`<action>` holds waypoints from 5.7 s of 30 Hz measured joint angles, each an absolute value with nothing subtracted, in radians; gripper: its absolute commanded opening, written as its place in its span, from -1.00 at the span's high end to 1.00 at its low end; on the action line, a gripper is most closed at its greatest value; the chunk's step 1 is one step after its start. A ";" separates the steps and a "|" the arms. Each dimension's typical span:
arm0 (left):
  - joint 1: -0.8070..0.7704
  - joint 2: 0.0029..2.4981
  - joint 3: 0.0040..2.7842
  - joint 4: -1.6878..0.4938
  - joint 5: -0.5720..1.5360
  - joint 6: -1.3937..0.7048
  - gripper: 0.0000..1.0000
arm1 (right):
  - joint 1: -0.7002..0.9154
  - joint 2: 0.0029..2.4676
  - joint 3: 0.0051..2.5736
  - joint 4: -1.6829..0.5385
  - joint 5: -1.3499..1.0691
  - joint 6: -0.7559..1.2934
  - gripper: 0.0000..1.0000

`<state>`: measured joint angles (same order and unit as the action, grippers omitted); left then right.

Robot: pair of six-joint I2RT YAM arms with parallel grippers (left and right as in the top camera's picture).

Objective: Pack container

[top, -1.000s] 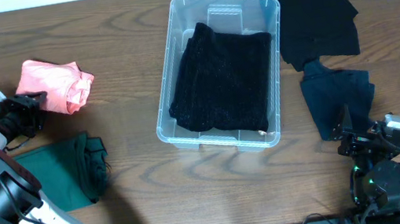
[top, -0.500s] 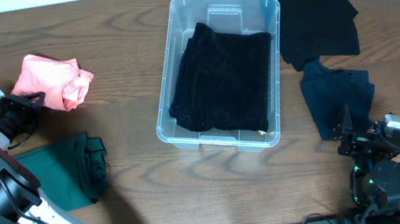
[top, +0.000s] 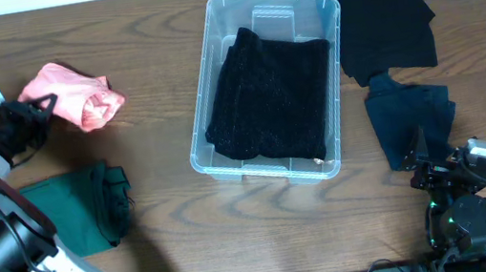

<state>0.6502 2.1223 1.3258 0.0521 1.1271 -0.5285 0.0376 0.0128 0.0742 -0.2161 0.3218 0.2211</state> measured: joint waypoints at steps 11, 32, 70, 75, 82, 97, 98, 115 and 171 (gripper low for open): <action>0.573 1.803 1.323 0.053 1.181 -0.589 0.87 | 0.038 0.013 0.074 -0.216 0.321 0.221 -0.98; -0.007 1.558 1.320 0.015 0.975 -0.675 0.88 | 0.038 0.013 0.074 -0.216 0.321 0.221 -0.98; -0.480 2.007 1.317 0.561 0.247 -1.229 0.88 | 0.038 0.013 0.074 -0.216 0.322 0.221 -0.99; -0.490 2.025 1.317 0.556 0.237 -1.275 0.87 | 0.038 0.013 0.074 -0.216 0.322 0.221 -0.98; -0.506 2.025 1.317 0.519 0.250 -1.306 0.80 | 0.038 0.013 0.074 -0.216 0.322 0.221 -0.99; -0.507 2.024 1.317 0.535 0.339 -1.342 0.24 | 0.038 0.013 0.074 -0.216 0.321 0.221 -0.99; -0.507 2.022 1.317 0.533 0.341 -1.341 0.24 | 0.038 0.013 0.074 -0.216 0.322 0.221 -0.99; -0.503 1.910 1.317 0.202 0.371 -1.330 0.21 | 0.038 0.013 0.074 -0.216 0.322 0.221 -0.99; -0.500 1.909 1.393 -0.025 0.124 0.067 0.39 | 0.038 0.013 0.074 -0.216 0.321 0.221 -0.98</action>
